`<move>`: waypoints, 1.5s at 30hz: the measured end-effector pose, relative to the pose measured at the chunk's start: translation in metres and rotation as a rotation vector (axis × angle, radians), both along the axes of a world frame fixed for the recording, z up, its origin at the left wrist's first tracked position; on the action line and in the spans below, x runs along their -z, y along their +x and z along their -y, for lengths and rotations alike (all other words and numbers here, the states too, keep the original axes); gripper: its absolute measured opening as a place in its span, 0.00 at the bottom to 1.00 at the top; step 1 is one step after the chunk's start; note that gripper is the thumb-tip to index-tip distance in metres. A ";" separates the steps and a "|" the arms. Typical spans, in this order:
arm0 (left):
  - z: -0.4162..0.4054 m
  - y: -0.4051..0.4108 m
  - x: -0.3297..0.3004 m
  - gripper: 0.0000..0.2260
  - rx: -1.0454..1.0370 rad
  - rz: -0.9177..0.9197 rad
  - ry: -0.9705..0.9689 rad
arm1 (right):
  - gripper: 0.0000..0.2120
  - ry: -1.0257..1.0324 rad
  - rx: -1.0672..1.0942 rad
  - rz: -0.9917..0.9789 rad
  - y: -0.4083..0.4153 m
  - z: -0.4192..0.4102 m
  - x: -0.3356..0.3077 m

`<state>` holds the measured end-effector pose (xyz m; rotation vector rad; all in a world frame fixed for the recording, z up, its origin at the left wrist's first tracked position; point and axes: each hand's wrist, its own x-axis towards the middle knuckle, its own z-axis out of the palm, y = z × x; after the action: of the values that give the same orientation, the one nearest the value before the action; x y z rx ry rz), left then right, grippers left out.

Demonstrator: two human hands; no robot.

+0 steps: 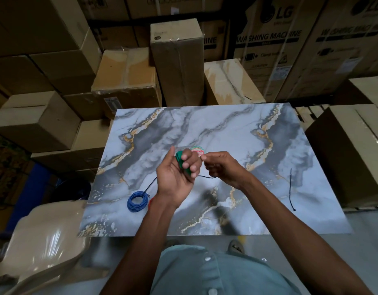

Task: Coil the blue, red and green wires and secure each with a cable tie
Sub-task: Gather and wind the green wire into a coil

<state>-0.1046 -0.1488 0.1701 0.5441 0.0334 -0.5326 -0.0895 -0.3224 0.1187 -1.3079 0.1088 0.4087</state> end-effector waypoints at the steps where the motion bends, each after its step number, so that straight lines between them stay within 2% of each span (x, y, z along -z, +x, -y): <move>1: -0.002 0.004 0.002 0.21 -0.027 0.009 -0.013 | 0.10 -0.027 0.014 -0.002 -0.001 0.002 0.000; 5: -0.014 0.016 0.008 0.11 -0.124 0.050 -0.054 | 0.07 -0.149 0.004 0.025 -0.005 0.004 -0.002; 11: -0.018 0.026 0.013 0.20 -0.211 0.054 -0.025 | 0.06 -0.370 -0.053 0.162 -0.013 0.001 -0.019; 13: -0.018 0.031 0.013 0.19 -0.255 0.054 0.035 | 0.06 -0.403 -0.079 0.198 -0.017 -0.002 -0.025; 20: -0.014 0.032 0.015 0.12 -0.368 0.159 0.360 | 0.07 -0.401 -0.189 0.200 -0.024 -0.003 -0.052; 25: -0.016 0.035 0.030 0.10 -0.366 0.349 0.656 | 0.08 -0.501 -0.273 0.260 -0.027 0.005 -0.076; 28: -0.019 0.030 0.037 0.11 -0.328 0.478 0.912 | 0.07 -0.581 -0.345 0.320 -0.028 0.007 -0.088; 32: -0.016 0.021 0.042 0.12 -0.193 0.629 1.076 | 0.08 -0.666 -0.316 0.430 -0.022 0.006 -0.094; 35: -0.010 0.012 0.042 0.11 -0.085 0.717 1.110 | 0.10 -0.620 -0.238 0.432 -0.015 0.010 -0.095; 40: -0.003 0.001 0.029 0.10 0.065 0.727 1.060 | 0.07 -0.535 -0.120 0.425 -0.008 0.012 -0.090; 43: -0.001 -0.001 0.022 0.11 0.138 0.698 0.954 | 0.09 -0.489 -0.100 0.427 -0.006 0.016 -0.091; 45: 0.002 -0.003 0.017 0.11 0.190 0.615 0.823 | 0.09 -0.442 -0.080 0.413 -0.003 0.017 -0.087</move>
<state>-0.1076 -0.1509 0.1529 1.5099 -0.4050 -0.5044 -0.0929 -0.3394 0.2062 -1.8120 -0.2122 0.1770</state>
